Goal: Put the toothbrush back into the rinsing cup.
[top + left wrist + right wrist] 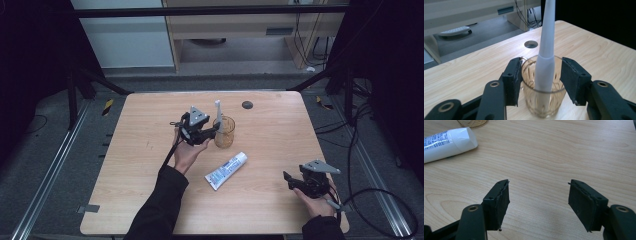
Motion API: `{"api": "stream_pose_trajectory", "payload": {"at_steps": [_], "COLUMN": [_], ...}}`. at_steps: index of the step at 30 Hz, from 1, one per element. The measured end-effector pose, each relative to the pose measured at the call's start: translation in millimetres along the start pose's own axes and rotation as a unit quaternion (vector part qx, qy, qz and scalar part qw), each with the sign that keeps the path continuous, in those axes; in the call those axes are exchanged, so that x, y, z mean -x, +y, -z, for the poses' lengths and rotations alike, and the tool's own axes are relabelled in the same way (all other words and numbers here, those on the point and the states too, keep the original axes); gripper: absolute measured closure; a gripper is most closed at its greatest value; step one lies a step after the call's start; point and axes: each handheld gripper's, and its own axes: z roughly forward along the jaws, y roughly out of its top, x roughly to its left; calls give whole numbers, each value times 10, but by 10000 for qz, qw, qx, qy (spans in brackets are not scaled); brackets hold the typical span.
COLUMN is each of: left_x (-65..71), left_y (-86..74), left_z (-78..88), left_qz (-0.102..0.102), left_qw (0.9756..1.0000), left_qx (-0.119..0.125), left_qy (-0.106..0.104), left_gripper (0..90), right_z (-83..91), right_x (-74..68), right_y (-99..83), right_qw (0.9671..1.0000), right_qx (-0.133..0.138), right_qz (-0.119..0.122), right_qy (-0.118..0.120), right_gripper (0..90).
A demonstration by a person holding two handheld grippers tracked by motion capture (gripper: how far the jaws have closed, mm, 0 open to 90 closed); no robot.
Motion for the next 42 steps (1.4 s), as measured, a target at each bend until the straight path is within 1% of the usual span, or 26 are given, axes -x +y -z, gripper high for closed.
{"api": "stream_pose_trajectory", "payload": {"at_steps": [1,5,11,12,14,16,18,23,24,26,28,29,32,36,38,40,41,42], "left_x": [-8,-34,-74,-74,-74,-77,-75,-56,-48,-37,-19,-3,51,149,194,239,247,252], "left_y": [-1,-30,-130,-150,-212,-292,-359,-570,-623,-692,-763,-805,-894,-999,-1040,-1079,-1087,-1101], "left_z": [64,252,447,465,515,577,626,754,783,823,869,895,936,924,892,857,852,845], "left_qz": [-51,-192,-198,-205,-254,-218,-218,-250,-260,-262,-241,-265,-263,-244,-301,-397,-412,-367], "left_qw": [10000,9997,9994,9993,9989,9989,9987,9974,9970,9968,9960,9954,9940,9931,9918,9896,9891,9889], "left_qx": [-30,-130,-280,-304,-383,-418,-453,-665,-711,-737,-847,-904,-1055,-1145,-1239,-1372,-1407,-1425], "left_qy": [14,44,-13,-15,27,20,62,109,133,165,145,147,110,-36,-99,-154,-151,-184], "left_gripper": [489,483,484,487,500,528,560,638,652,686,740,757,815,881,891,892,893,894], "right_z": [3,1,4,9,6,3,4,2,2,-17,-40,-47,-97,-188,-239,-290,-331,-357], "right_x": [-2,0,-15,-20,-18,-19,-25,-64,-78,-101,-140,-159,-233,-337,-373,-403,-425,-434], "right_y": [-1,3,9,12,12,16,22,52,60,73,104,119,181,257,307,360,393,414], "right_qw": [10000,10000,10000,10000,10000,10000,10000,9999,9999,9998,9997,9996,9993,9989,9988,9987,9986,9985], "right_qx": [-2,0,9,4,22,23,27,30,5,5,1,0,14,-21,-18,-24,-2,-2], "right_qz": [-28,-7,-15,-44,-5,-3,-39,9,-34,-24,37,37,127,213,182,132,88,75], "right_qy": [-3,-12,2,19,1,15,73,124,154,198,253,284,347,409,450,485,519,543], "right_gripper": [331,331,332,333,336,344,356,399,409,436,476,491,547,631,678,718,745,759]}}
